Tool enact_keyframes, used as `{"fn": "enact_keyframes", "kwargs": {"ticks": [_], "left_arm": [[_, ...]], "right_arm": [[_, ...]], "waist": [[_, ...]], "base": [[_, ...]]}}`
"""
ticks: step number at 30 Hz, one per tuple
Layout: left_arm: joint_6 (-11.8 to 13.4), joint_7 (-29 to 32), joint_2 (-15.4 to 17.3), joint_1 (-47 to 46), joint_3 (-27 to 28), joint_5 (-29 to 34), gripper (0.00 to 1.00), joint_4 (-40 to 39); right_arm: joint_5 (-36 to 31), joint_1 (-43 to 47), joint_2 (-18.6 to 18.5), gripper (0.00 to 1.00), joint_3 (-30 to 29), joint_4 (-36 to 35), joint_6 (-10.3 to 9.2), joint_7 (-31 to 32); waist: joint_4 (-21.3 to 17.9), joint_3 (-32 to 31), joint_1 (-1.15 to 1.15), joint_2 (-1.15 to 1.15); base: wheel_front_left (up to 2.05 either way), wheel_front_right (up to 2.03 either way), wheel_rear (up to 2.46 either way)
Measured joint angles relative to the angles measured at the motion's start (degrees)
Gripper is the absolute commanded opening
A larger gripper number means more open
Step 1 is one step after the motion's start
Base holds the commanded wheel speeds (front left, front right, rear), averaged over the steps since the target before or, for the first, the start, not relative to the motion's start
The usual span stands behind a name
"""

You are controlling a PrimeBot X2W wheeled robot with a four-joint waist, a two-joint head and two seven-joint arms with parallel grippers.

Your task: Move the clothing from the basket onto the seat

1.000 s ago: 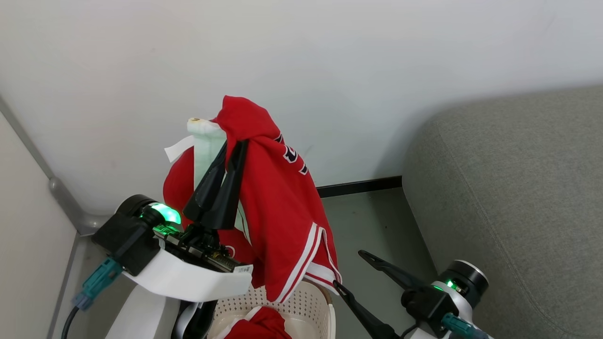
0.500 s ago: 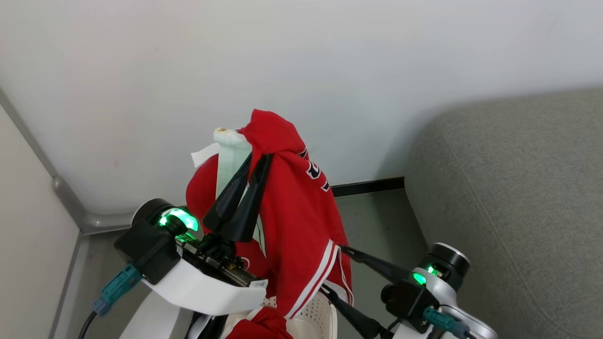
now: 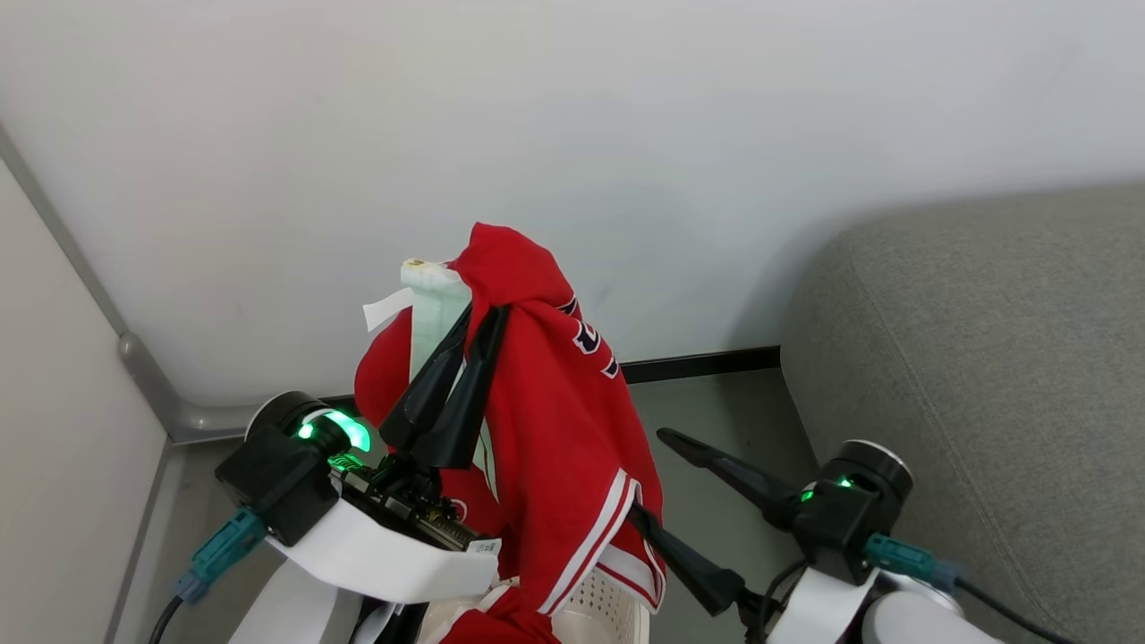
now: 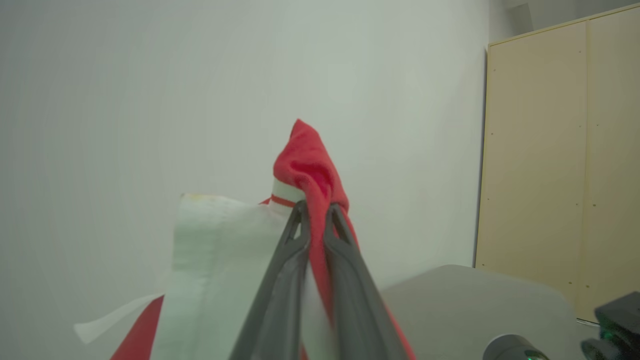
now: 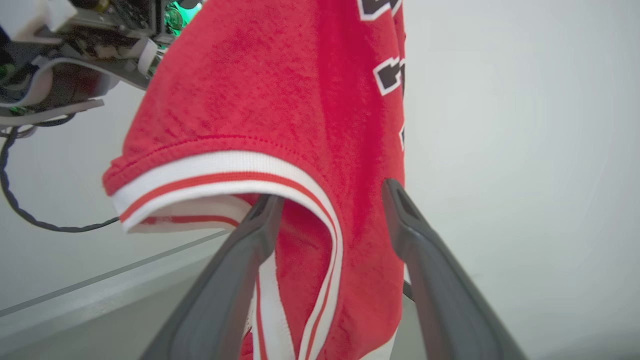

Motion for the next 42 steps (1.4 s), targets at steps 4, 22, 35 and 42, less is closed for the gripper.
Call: {"fn": "enact_keyframes", "kwargs": {"ticks": [4,22,35,42], "left_arm": [[0.0,0.0,0.02,0.02,0.15,0.0,0.0,0.41],[0.0,0.0,0.26,1.12,1.62,1.31,0.0,0.76],[0.0,0.0,0.89,1.07,-1.9,2.43,0.0,0.03],[0.0,0.0,1.67,0.9,-6.14,3.1,0.0,-1.27]], "right_arm": [[1.71,0.0,-0.89,1.0,-1.0,-1.21,0.0,0.0],[2.98,1.58,-6.53,1.0,-5.77,2.96,0.0,0.02],[6.92,-0.09,-3.3,1.0,-1.75,-2.11,0.0,0.01],[7.67,-0.11,-3.63,1.0,2.25,-0.51,0.0,0.01]], "waist": [[0.35,-0.26,0.0,0.0],[-0.07,-0.43,0.0,0.0],[0.15,0.09,0.0,0.0],[0.88,0.4,0.0,0.0]], "base": [[0.0,0.0,0.0],[0.0,0.0,0.0],[0.0,0.0,0.0],[0.0,0.0,0.0]]}}
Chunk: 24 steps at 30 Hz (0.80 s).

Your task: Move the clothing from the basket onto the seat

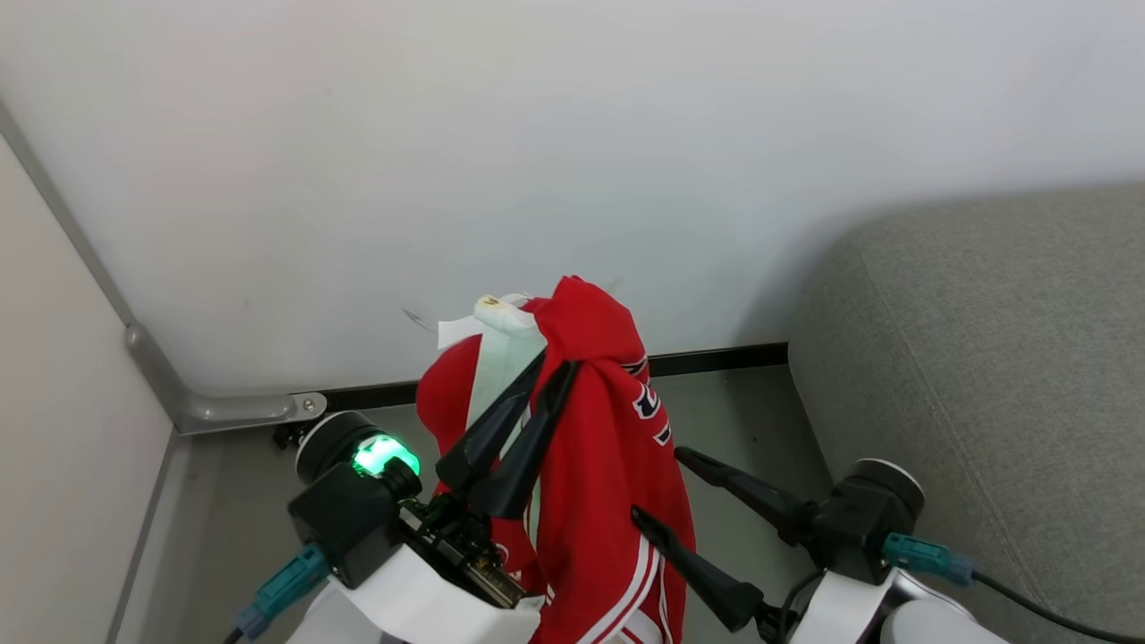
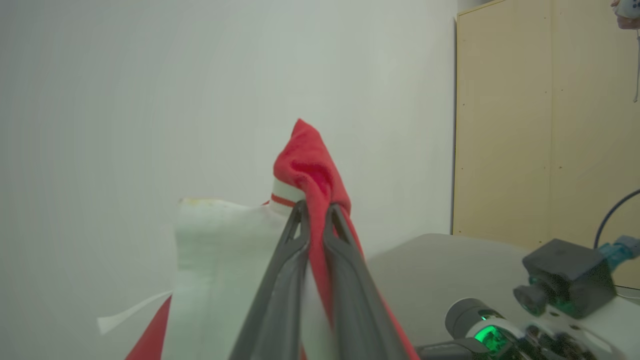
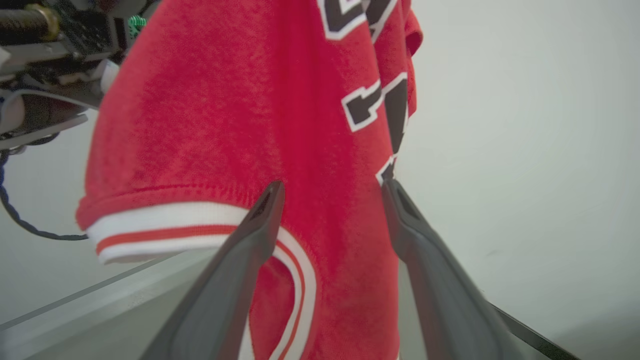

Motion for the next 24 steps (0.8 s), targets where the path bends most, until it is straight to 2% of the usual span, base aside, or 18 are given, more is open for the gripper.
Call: {"fn": "enact_keyframes", "kwargs": {"ticks": [15,24], "left_arm": [[0.0,0.0,1.86,-2.1,-8.08,-1.13,0.0,-1.69],[0.0,0.0,2.22,-2.51,-10.43,-1.56,0.0,-1.64]], "right_arm": [[0.03,-3.6,-0.15,1.0,8.27,4.77,0.0,0.01],[-0.37,-6.34,2.82,1.0,10.56,6.46,0.0,0.01]], "waist": [[1.13,0.46,0.0,0.0],[1.18,0.46,0.0,0.0]], "base": [[0.0,0.0,0.0],[0.0,0.0,0.0]]}}
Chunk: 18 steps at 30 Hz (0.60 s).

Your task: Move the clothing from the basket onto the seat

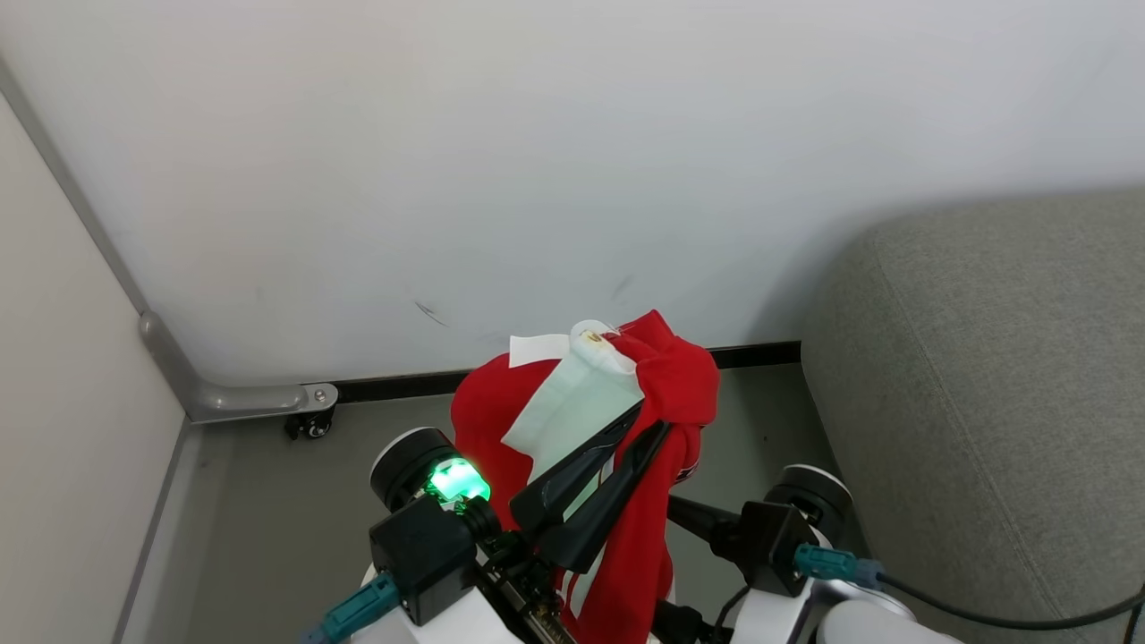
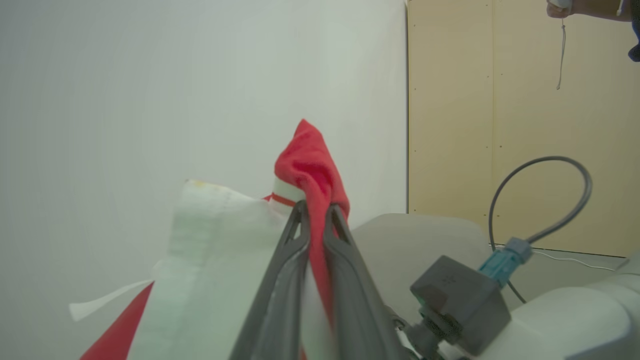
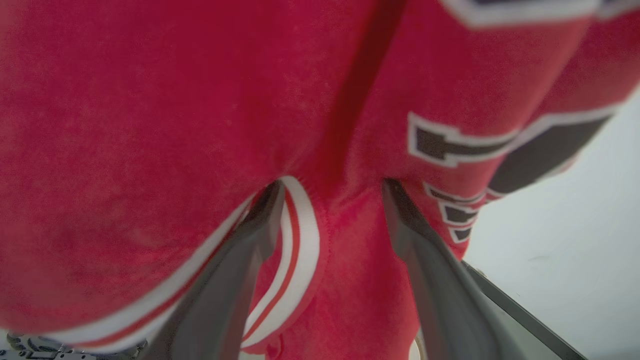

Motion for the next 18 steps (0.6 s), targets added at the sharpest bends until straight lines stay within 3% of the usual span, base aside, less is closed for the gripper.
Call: {"fn": "enact_keyframes", "kwargs": {"ticks": [18], "left_arm": [[0.0,0.0,0.97,-0.89,-4.42,-1.65,0.0,0.25]], "right_arm": [[-4.21,-0.59,4.53,1.0,-4.68,3.72,0.0,0.0]], "waist": [[0.44,-0.23,0.0,0.0]], "base": [[0.0,0.0,0.0]]}}
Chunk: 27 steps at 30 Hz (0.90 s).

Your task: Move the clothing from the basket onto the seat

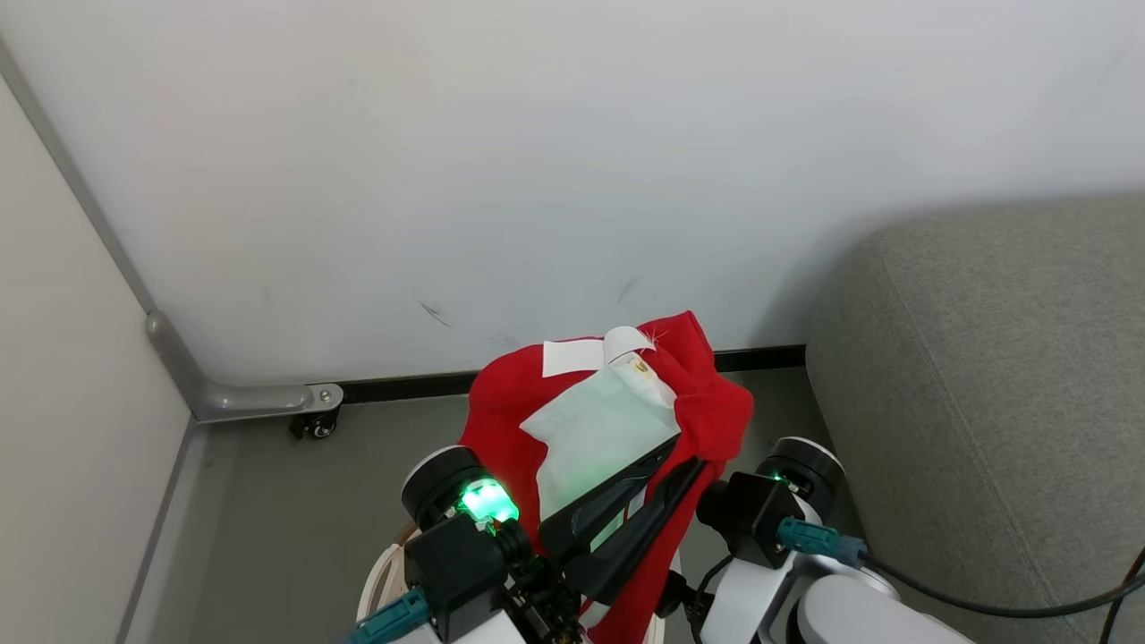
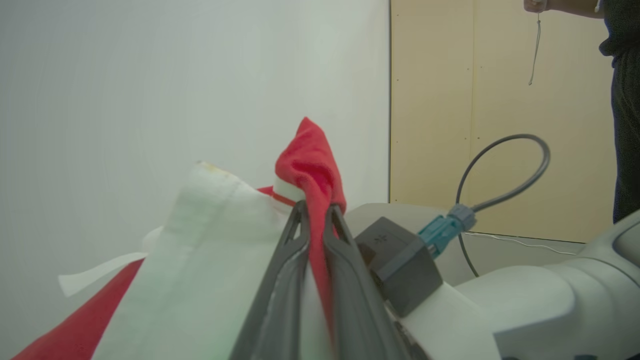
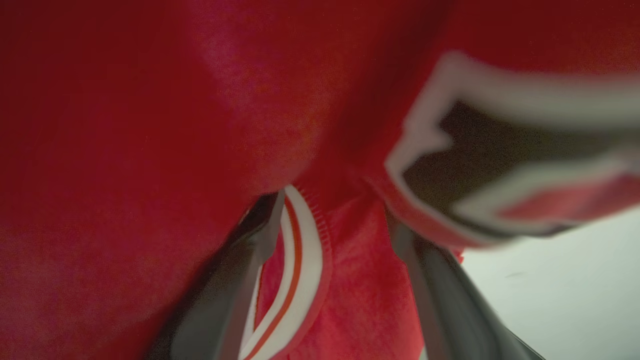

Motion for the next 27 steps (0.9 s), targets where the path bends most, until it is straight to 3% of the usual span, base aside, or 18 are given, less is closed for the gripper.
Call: {"fn": "enact_keyframes", "kwargs": {"ticks": [3,4,5,6,15,27], "left_arm": [[0.0,0.0,0.04,0.0,-0.58,-0.32,0.0,0.0],[0.0,0.0,0.04,-0.01,-0.74,-0.47,0.0,-0.01],[0.0,0.0,0.04,-0.01,-0.87,-0.47,0.0,-0.02],[0.0,0.0,0.04,-0.02,-0.96,-0.47,0.0,-0.03],[0.0,0.0,0.09,-0.05,0.26,-0.9,0.0,0.02],[0.0,0.0,-0.04,0.29,6.42,-1.3,0.0,2.53]], "right_arm": [[-0.82,0.01,0.92,1.0,-0.86,0.26,0.0,0.0],[-1.23,0.01,1.3,0.91,-1.21,0.29,0.0,0.0],[-1.6,0.02,1.57,0.04,-1.55,0.31,0.0,0.0],[-1.88,0.03,1.8,0.0,-1.94,0.36,0.0,0.0],[-3.48,0.37,3.77,0.0,-6.56,0.24,0.0,0.0],[-2.02,5.81,6.77,0.0,-17.82,-1.81,0.0,0.0]], "waist": [[0.06,-0.02,0.0,0.0],[0.07,-0.03,0.0,0.0],[0.08,-0.03,0.0,0.0],[0.09,-0.02,0.0,0.0],[0.24,0.02,0.0,0.0],[0.35,-0.21,0.0,0.0]], "base": [[0.0,0.0,0.0],[0.0,0.0,0.0],[0.0,0.0,0.0],[0.0,0.0,0.0],[0.0,0.0,0.0],[0.0,0.0,0.0]]}}
